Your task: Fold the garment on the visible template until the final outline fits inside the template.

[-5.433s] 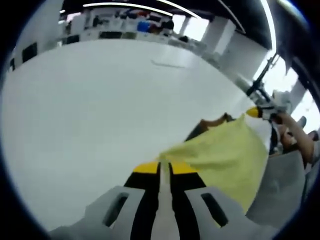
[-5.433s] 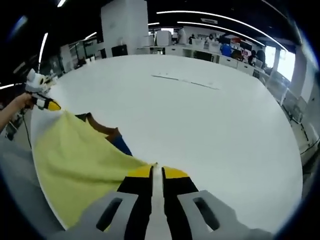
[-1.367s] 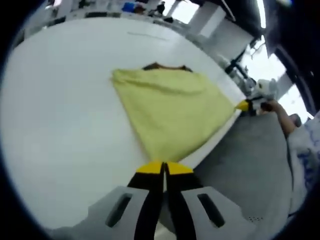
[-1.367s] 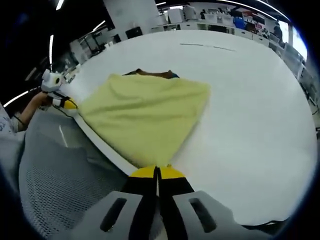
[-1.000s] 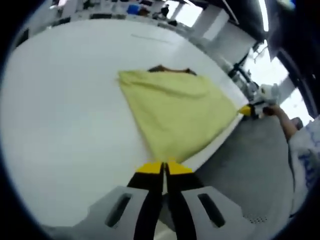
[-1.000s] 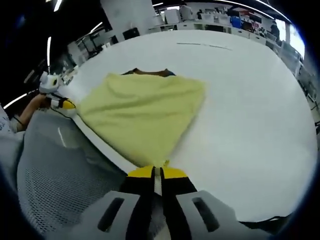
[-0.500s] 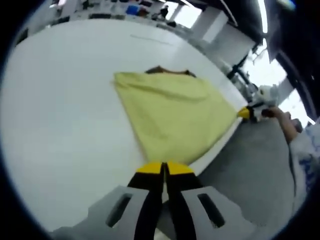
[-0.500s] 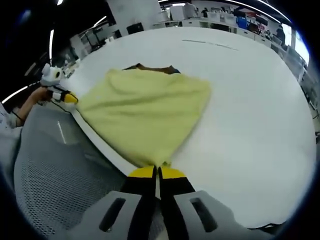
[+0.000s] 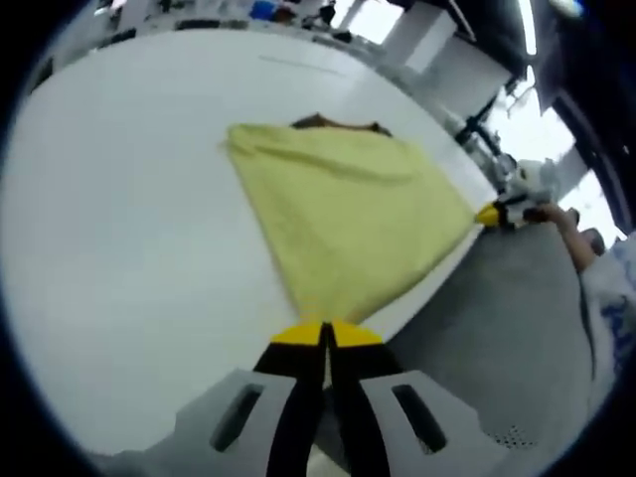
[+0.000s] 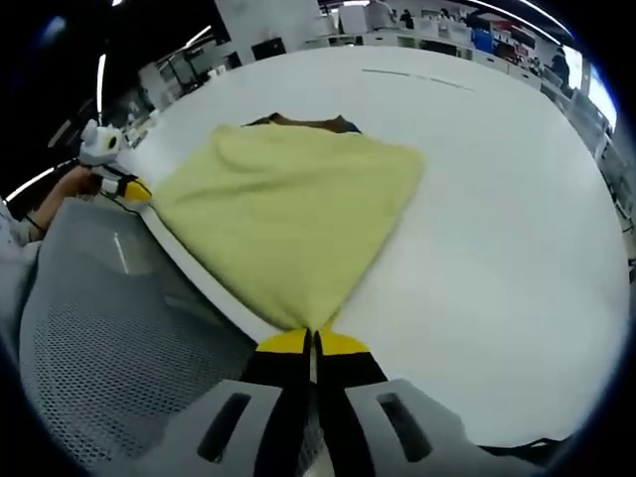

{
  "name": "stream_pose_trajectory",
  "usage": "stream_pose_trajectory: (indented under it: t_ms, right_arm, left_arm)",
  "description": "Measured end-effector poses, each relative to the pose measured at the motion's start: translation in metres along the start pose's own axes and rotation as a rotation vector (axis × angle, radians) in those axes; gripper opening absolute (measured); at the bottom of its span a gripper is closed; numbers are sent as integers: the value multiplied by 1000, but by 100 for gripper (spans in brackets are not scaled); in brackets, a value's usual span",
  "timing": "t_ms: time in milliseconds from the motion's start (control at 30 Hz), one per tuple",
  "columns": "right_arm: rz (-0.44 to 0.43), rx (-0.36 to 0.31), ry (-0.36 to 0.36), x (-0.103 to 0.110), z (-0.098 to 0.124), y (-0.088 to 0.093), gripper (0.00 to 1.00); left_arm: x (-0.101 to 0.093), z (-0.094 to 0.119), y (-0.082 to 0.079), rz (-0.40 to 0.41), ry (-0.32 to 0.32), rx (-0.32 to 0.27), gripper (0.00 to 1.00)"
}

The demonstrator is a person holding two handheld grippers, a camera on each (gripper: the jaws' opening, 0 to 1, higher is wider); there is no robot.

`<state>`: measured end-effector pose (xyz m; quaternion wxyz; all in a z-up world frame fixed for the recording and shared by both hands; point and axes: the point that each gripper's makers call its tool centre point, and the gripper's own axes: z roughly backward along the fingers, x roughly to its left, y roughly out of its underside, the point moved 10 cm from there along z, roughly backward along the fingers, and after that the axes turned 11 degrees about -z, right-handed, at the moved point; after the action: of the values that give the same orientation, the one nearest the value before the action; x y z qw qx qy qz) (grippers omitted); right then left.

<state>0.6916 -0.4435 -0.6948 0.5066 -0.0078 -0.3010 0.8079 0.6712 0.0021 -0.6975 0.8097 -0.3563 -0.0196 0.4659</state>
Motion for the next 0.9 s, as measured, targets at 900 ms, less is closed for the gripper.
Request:
stream_pose_trajectory:
  t_ms: [900]
  right_arm:
    - [95,14,69,-1,0,-1,2]
  left_arm:
    - [-7,-7,3,-13,15,15,0]
